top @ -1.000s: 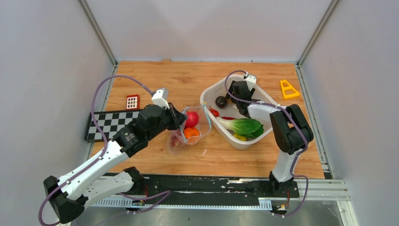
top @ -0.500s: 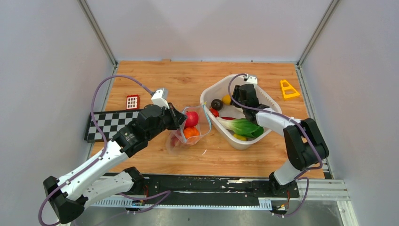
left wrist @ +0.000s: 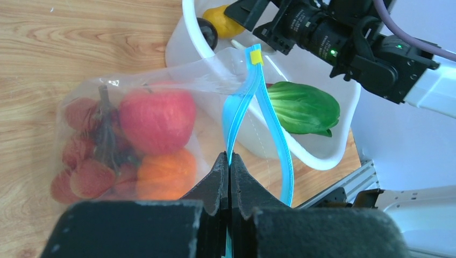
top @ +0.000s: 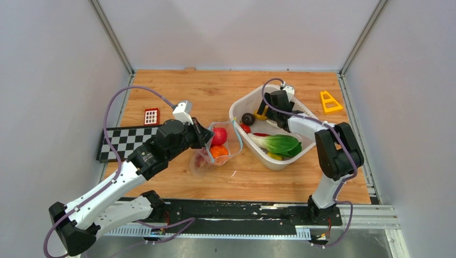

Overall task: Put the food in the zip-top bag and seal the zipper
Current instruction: Pick up the fake fruit from the bin.

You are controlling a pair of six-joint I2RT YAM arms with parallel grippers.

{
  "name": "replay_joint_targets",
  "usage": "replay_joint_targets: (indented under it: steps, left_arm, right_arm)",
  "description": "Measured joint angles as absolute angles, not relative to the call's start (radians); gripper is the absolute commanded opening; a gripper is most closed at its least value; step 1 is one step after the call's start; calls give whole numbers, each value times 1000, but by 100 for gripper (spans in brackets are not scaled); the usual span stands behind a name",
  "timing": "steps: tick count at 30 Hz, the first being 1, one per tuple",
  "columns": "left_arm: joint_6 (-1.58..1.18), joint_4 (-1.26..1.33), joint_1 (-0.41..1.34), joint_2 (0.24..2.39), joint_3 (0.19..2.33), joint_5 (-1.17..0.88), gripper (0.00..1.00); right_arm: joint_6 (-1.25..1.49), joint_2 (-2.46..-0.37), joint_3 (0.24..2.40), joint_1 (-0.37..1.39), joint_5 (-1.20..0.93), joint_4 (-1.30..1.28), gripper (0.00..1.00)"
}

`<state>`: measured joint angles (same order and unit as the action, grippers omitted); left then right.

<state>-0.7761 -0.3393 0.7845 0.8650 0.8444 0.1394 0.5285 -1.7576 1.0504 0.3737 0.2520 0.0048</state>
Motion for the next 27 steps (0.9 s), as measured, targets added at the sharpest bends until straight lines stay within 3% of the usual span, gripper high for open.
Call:
replay_joint_targets:
  steps: [4,8,16,27]
  left_arm:
    - [-776,-340,785,865,844,139,0]
    - [-776,-340,785,860,844,140,0]
    - [-776,-340,785,852,844,140,0]
    - [-776,-340,785,853,844,139,0]
  right_arm:
    - [636,-1823,1101,373,271,-26,87]
    - [704,-1856,1129,378,290,-26,75]
    - [733,-1863,1092,381,293,71,32]
    - [582,-1647,945,381,203,118,28]
